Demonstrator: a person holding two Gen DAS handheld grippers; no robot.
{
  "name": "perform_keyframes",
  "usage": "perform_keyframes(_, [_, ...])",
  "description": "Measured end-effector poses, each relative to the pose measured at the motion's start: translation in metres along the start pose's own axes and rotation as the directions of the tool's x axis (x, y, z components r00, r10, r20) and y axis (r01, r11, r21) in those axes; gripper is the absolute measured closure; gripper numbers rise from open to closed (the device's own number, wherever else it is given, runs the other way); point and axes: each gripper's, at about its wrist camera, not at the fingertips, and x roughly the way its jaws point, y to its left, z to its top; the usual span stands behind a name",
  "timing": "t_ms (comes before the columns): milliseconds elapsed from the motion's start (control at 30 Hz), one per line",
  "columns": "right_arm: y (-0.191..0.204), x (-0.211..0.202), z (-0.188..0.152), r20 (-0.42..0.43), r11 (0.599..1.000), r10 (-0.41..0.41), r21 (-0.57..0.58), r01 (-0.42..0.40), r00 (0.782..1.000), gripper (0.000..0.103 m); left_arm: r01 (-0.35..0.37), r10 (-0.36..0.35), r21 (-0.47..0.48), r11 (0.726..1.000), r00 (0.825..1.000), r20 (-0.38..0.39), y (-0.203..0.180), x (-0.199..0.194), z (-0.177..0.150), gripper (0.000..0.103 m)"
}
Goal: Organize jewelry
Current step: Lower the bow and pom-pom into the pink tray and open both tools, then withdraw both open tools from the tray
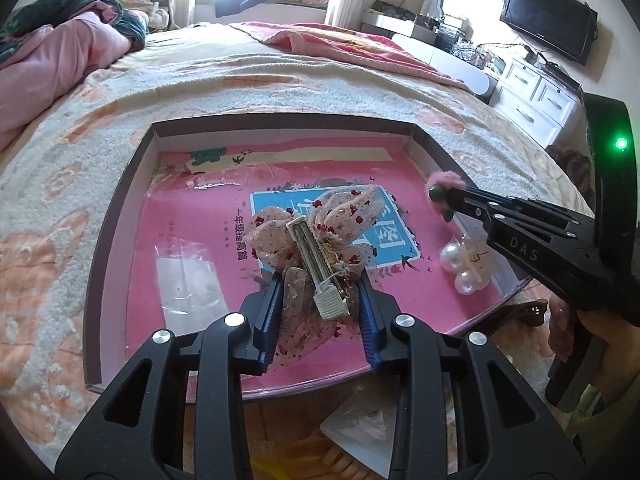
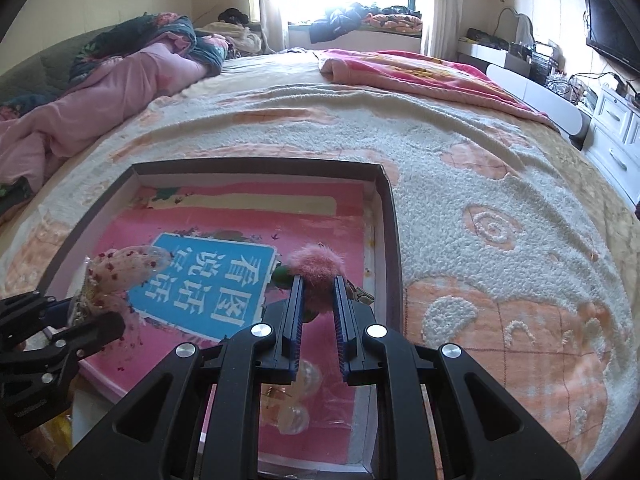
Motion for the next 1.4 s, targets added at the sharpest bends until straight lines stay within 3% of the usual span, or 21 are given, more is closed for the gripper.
perform_keyframes(267, [0.001,-0.004,-0.006,0.018,1.000,0.010,0.001,-0.010,1.000,0.085,-0.006,0.006,0.003,1.000,1.000,-0.004,-0.001,0.001,-0.001,0.072])
perform_keyframes(400, [0.001,-0.013,-0.008,0.046,1.000,0.024,0.008,-0.024,0.999,0.069,-0.011,0.011,0.002,1.000,1.000,-0.001,-0.001,0.000,-0.001,0.066])
perform_keyframes(733, [-0.002,-0.040,-0.018,0.089,0.999,0.032,0.025,-0.034,0.995,0.047,-0.018,0.018,-0.009,1.000,1.000,0.025,0.000,-0.013,-0.006,0.048])
perform_keyframes(1067, [-0.009,-0.070,-0.037,0.146,0.998,0.033,0.053,-0.041,0.989,0.025,-0.026,0.026,0.007,1.000,0.994,0.107,-0.005,-0.040,-0.006,0.022])
perform_keyframes(1233, [-0.010,-0.089,-0.047,0.171,0.996,0.042,0.070,-0.055,0.984,0.022,-0.037,0.035,0.011,0.999,0.987,0.159,-0.008,-0.059,-0.008,0.012])
perform_keyframes(1400, [-0.007,-0.106,-0.052,0.180,0.996,0.052,0.064,-0.065,0.982,0.022,-0.044,0.042,0.006,0.999,0.982,0.185,-0.009,-0.074,-0.012,0.011])
